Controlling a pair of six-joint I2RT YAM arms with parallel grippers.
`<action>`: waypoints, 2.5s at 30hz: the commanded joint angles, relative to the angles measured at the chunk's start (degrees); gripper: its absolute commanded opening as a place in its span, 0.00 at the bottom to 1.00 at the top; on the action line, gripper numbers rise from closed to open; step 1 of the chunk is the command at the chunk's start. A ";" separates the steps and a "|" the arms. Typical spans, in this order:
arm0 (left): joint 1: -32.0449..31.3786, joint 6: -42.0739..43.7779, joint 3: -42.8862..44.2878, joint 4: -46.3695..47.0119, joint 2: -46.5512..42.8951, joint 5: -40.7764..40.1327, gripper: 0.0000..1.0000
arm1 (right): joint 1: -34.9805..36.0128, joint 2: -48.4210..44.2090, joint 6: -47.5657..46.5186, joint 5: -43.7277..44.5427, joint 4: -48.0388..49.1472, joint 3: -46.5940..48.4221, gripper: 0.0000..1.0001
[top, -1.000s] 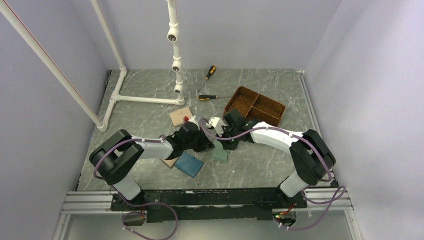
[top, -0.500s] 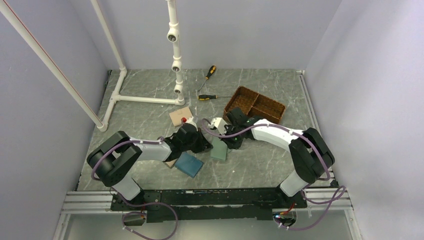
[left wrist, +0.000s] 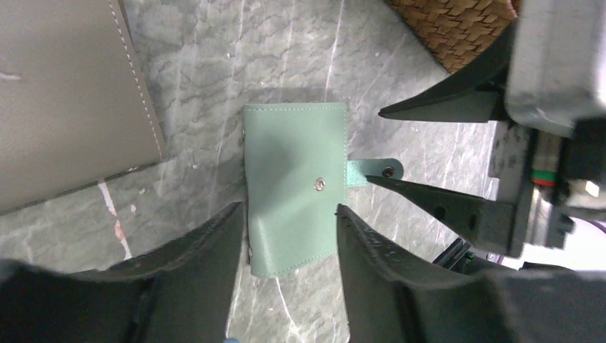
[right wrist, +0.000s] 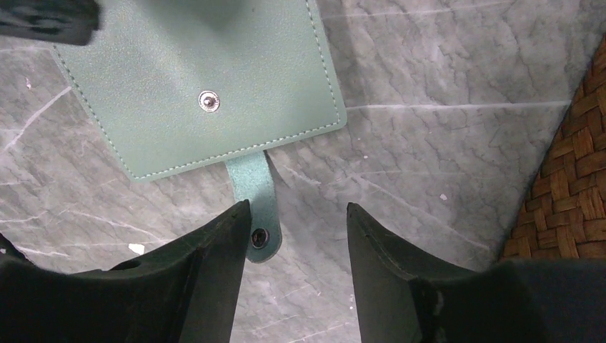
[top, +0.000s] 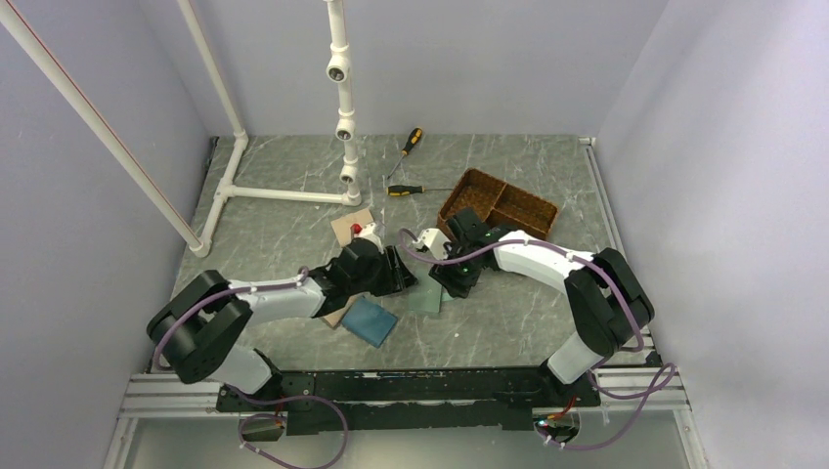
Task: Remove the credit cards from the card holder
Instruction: Open the card holder at the center of the board.
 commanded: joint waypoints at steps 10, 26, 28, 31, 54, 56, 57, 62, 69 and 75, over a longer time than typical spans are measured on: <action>0.38 7.46 -4.31 -5.26 -19.96 -7.94 0.99 | -4.38 -0.92 0.61 -7.64 -3.08 3.83 0.61; 2.14 16.60 -1.22 -7.62 -21.61 7.32 0.88 | -6.22 1.35 -0.80 -4.92 -3.27 2.35 0.30; 1.36 17.32 -1.06 -5.94 -19.99 9.29 0.85 | -6.24 1.41 -1.04 -5.32 -3.67 2.43 0.24; -0.91 18.73 0.24 -6.43 -17.35 8.12 0.85 | -6.43 1.35 -1.21 -7.55 -4.49 2.76 0.23; -21.87 23.48 22.48 -29.75 5.13 -26.18 0.95 | -10.06 0.74 0.31 -20.77 -6.74 5.08 0.28; -21.87 22.93 22.86 -29.57 6.06 -25.97 0.98 | -10.17 0.71 0.31 -21.03 -6.79 5.17 0.28; -21.87 22.48 22.89 -29.44 6.45 -25.95 0.99 | -10.17 0.59 0.26 -21.15 -6.79 5.19 0.28; -21.87 20.66 22.12 -28.35 7.78 -25.70 1.00 | -10.26 0.49 -0.10 -21.26 -6.88 5.26 0.28; -21.79 19.26 23.23 -29.16 8.99 -26.05 1.00 | -10.26 0.71 -0.20 -21.58 -6.96 5.35 0.28; -21.78 18.65 25.55 -32.25 10.87 -26.84 0.98 | -10.26 0.80 -0.39 -21.88 -7.20 5.52 0.28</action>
